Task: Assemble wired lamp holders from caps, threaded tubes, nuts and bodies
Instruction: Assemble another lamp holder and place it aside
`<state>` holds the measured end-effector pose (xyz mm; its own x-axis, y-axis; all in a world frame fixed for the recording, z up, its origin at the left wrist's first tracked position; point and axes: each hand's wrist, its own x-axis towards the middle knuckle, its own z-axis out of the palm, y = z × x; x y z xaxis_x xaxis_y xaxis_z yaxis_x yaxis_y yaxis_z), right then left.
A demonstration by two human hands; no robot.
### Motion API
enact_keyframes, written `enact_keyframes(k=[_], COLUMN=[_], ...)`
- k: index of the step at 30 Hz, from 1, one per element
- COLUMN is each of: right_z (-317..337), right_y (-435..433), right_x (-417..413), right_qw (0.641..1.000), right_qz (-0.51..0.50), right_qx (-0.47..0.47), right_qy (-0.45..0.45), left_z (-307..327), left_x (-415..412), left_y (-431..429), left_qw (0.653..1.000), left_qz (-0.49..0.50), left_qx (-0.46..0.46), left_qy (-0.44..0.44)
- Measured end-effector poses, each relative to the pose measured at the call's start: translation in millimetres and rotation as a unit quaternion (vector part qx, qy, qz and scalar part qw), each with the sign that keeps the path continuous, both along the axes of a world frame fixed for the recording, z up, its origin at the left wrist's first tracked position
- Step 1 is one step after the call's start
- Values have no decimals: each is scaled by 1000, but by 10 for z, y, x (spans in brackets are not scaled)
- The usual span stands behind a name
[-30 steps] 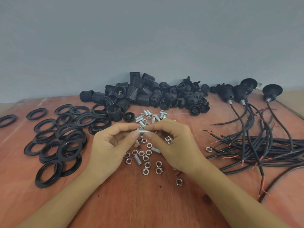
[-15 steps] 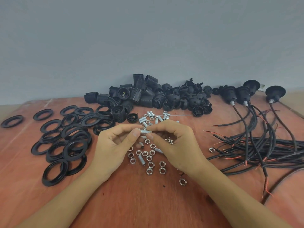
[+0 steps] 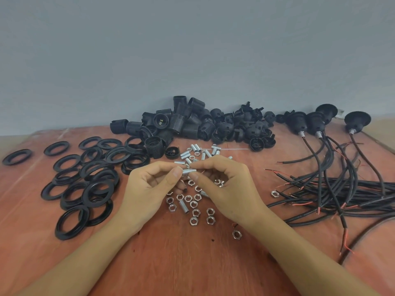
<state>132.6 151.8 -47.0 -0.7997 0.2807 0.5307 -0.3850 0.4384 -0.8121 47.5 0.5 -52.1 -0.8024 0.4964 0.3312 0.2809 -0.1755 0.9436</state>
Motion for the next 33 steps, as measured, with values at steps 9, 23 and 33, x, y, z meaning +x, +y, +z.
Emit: enact_keyframes(k=[9,23,33], right_z=[8,-63,-85], right_y=[26,-19,-85], right_x=[4,-39,-50], right_qw=[1000,989,998], right_qz=[-4,-62,-41], right_qx=[-11,110,51], right_qy=[-25,77,14], left_z=[9,7,4], left_x=[17,38,45], left_y=[-4,19,23], left_qw=[999,998,997], left_qz=[23,-18,-14], left_qx=[7,17,23], left_qy=[35,-63,-69])
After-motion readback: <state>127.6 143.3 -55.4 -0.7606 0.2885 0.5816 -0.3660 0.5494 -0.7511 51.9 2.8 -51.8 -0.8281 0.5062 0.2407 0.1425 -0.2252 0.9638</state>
